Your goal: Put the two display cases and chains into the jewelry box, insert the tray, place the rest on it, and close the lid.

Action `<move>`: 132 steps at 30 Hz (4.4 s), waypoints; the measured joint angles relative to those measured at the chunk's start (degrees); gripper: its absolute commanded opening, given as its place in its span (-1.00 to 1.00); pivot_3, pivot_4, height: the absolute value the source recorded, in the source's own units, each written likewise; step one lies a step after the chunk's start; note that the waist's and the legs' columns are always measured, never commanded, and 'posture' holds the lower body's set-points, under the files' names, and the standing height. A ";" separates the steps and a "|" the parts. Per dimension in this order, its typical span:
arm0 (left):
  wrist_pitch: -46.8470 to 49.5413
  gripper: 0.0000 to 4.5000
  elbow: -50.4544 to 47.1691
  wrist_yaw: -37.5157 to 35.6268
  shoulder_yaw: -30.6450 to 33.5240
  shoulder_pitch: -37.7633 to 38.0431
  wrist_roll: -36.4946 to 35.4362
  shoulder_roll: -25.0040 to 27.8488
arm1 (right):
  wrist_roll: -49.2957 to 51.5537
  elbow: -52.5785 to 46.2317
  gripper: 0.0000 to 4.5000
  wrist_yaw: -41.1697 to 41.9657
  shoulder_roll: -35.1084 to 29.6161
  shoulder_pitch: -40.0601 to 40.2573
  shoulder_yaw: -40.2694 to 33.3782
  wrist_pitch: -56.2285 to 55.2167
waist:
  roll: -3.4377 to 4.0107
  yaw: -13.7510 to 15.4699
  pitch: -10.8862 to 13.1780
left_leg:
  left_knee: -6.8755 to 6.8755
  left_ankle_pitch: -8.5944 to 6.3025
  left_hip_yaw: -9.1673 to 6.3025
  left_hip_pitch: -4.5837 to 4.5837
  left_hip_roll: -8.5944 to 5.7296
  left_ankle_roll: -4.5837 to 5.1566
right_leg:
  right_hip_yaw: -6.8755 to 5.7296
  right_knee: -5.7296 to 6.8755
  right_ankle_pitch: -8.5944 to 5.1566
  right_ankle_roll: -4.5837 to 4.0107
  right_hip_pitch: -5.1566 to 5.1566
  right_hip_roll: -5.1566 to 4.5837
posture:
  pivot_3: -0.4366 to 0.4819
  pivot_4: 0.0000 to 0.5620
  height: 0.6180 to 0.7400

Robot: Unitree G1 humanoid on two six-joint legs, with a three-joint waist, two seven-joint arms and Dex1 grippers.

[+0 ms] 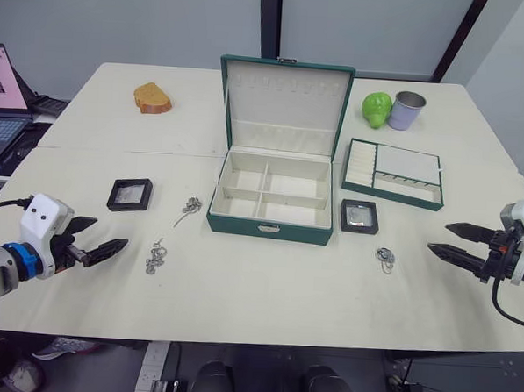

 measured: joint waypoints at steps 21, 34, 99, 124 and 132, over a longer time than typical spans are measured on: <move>-0.10 1.00 2.55 -1.33 -0.25 -2.85 1.66 -0.60 | -1.05 1.21 0.97 0.02 0.01 -0.71 -0.01 -1.14 | 0.00 -0.07 0.00 | 0.05 0.00 0.06 0.02 0.00 0.00 | 0.03 0.04 0.00 0.00 -0.05 0.00 | -0.05 -0.47 1.00; -0.10 1.00 2.55 -1.16 -0.24 -2.29 2.14 -0.61 | -1.06 1.21 0.97 0.11 0.02 -0.71 -0.01 -1.23 | 0.00 -0.07 -0.01 | 0.05 0.00 0.06 0.03 0.00 0.00 | 0.03 0.06 0.00 0.00 -0.05 0.00 | -0.05 -0.47 1.00; 15.38 -1.00 -22.06 2.38 -12.90 -6.93 5.19 -10.63 | -12.25 -12.22 -0.99 -12.54 27.74 -17.97 23.41 5.71 | -0.06 -3.20 -0.10 | 0.08 0.01 0.05 0.06 0.04 -0.01 | 0.03 0.81 0.00 0.00 -0.44 0.07 | -0.05 -0.47 1.00; 17.30 -1.00 -26.36 2.96 -12.14 -2.57 4.85 -9.38 | -10.21 -19.94 -0.99 -13.01 26.75 -13.43 23.26 11.44 | -0.08 -2.85 -0.11 | 0.05 0.01 0.01 0.17 0.01 -0.01 | 0.08 0.83 0.00 -0.01 -0.27 0.09 | -0.05 -0.47 1.00; 15.07 -1.00 -21.84 4.24 -13.82 -7.10 7.92 -11.93 | -10.98 -16.55 -0.99 -15.23 28.37 -15.37 23.21 9.53 | -0.08 -2.73 -0.11 | 0.08 0.01 0.00 0.18 0.01 -0.01 | 0.08 0.84 0.00 -0.01 -0.23 0.08 | -0.05 -0.47 1.00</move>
